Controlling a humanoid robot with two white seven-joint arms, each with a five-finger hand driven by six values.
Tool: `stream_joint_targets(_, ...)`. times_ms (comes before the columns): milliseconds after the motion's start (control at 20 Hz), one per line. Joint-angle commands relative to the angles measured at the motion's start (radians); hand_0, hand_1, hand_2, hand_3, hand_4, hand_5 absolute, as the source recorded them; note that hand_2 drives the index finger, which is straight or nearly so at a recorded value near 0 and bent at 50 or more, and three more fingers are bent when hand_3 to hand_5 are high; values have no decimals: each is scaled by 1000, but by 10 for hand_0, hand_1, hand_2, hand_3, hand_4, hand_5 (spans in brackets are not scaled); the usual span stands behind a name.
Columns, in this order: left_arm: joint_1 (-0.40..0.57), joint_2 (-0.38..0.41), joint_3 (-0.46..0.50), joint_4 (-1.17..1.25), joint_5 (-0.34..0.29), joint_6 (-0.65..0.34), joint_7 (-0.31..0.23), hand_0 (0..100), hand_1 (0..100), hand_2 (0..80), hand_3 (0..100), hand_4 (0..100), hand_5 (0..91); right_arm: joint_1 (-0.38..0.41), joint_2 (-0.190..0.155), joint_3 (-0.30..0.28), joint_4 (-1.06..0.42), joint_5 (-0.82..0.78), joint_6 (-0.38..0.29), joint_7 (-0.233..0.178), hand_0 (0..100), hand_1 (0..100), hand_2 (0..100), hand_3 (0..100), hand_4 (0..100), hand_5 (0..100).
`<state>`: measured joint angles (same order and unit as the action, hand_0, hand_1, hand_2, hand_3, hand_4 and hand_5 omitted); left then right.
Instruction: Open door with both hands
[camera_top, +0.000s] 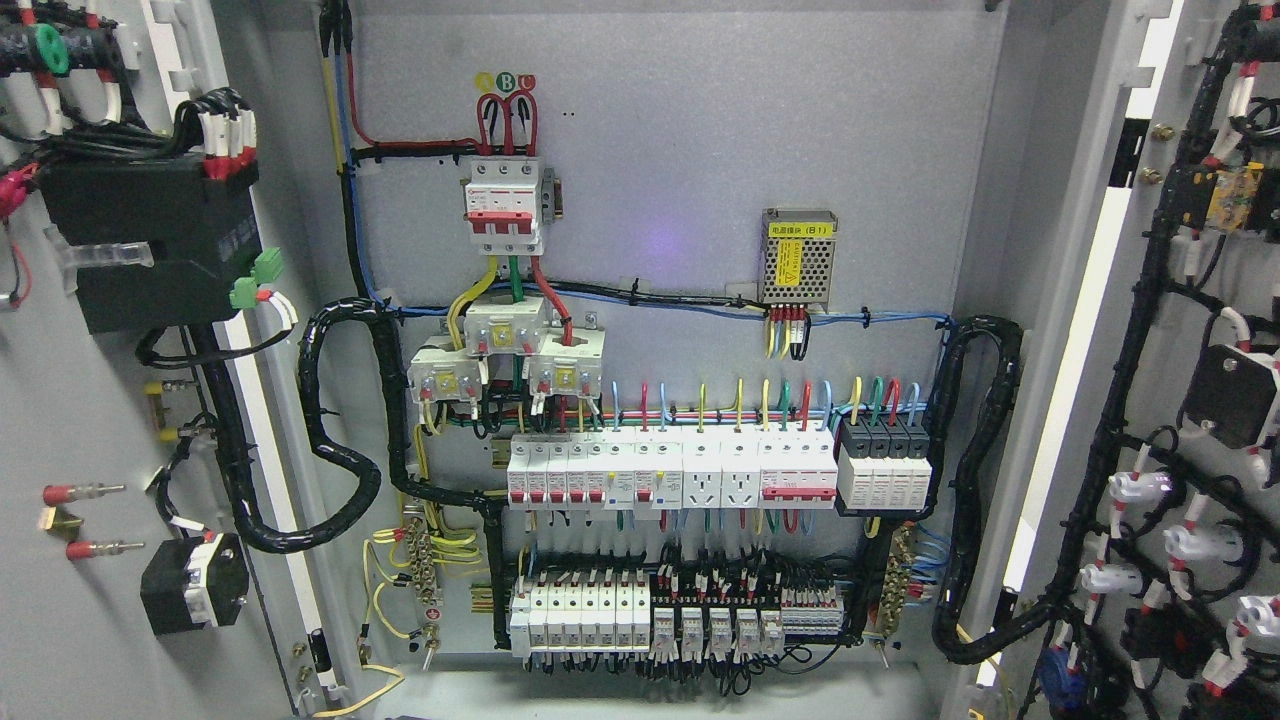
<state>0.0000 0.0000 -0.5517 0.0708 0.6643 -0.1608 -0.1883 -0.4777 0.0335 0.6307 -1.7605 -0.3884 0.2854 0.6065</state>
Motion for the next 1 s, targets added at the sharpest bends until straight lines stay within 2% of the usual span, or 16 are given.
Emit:
stream_joint_targets(0,-14,-3,-1,0,0,0,0,0,0,0,0,0,0,117,-104,-101,-76,-1,-106,-4,0,0,0,0,0,0)
stream_joint_targets(150,-15,-3,-1,0,0,0,0,0,0,0,0,0,0,169,-122,-101,-117,6,-210,-8,0,0,0,0,0,0)
stream_joint_targets(300,-14,-3,-1,-9,0,0,0,0,0,0,0,0,0,224,-156,-103,-172,5,-276,-57,0,0,0,0,0,0)
stream_joint_targets(451,-14,-3,1,-19,0,0,0,0,0,0,0,0,0,283,-207,-105,-212,0,-285,-68,0,0,0,0,0,0)
stream_joint_targets(551,-14,-3,1,-29,0,1,0,0,0,0,0,0,0,329,-219,-135,-217,0,-285,-68,0,0,0,0,0,0)
stream_joint_targets(651,-15,-3,1,-34,0,0,3,0,0,0,0,0,0,376,-250,-157,-217,0,-287,-70,0,0,0,0,0,0)
stream_joint_targets(851,-15,-3,6,-45,3,0,-2,0,0,0,0,0,0,453,-257,-213,-244,0,-285,-71,0,0,0,0,0,0)
stream_joint_targets(951,-11,6,24,-100,3,0,-3,0,0,0,0,0,0,500,-257,-230,-269,3,-284,-94,0,0,0,0,0,0)
